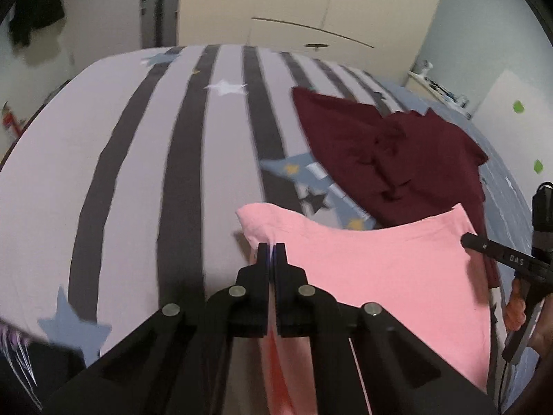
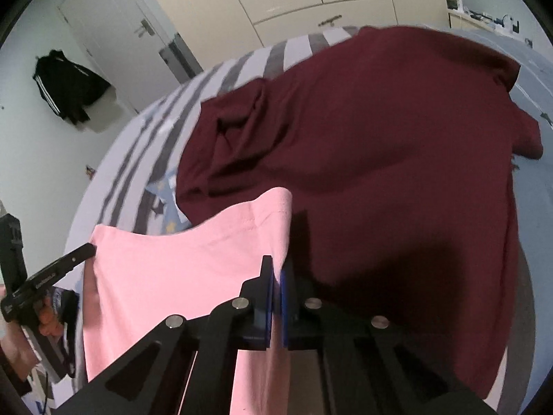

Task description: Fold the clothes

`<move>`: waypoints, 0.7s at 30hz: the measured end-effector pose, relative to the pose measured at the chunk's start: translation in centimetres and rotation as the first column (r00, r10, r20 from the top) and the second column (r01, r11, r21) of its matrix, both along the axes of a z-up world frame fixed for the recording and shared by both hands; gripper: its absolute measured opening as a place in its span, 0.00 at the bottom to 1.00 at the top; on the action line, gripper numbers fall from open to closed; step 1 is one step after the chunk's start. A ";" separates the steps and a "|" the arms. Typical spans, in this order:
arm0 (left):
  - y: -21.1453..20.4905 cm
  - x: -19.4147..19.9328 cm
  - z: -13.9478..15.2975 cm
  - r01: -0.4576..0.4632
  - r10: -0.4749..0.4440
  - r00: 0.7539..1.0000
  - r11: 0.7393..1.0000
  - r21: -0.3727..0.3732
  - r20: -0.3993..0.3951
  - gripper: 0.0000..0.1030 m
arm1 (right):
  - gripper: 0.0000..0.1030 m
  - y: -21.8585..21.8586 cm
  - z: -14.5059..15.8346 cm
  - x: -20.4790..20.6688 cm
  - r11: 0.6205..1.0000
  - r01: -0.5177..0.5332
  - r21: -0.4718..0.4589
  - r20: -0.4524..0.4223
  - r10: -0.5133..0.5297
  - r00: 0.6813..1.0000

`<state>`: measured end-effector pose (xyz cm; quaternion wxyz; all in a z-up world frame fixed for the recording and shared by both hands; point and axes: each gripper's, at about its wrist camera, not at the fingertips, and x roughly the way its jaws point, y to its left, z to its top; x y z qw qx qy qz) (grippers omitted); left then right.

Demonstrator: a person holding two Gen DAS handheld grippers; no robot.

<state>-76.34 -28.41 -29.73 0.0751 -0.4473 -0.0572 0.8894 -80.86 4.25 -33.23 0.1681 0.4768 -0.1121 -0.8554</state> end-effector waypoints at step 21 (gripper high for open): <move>-1.2 0.7 0.4 -0.097 0.094 0.994 0.993 -0.065 -0.048 0.06 | 0.08 2.7 2.1 0.1 0.998 0.033 0.051 -0.072 -0.029 0.997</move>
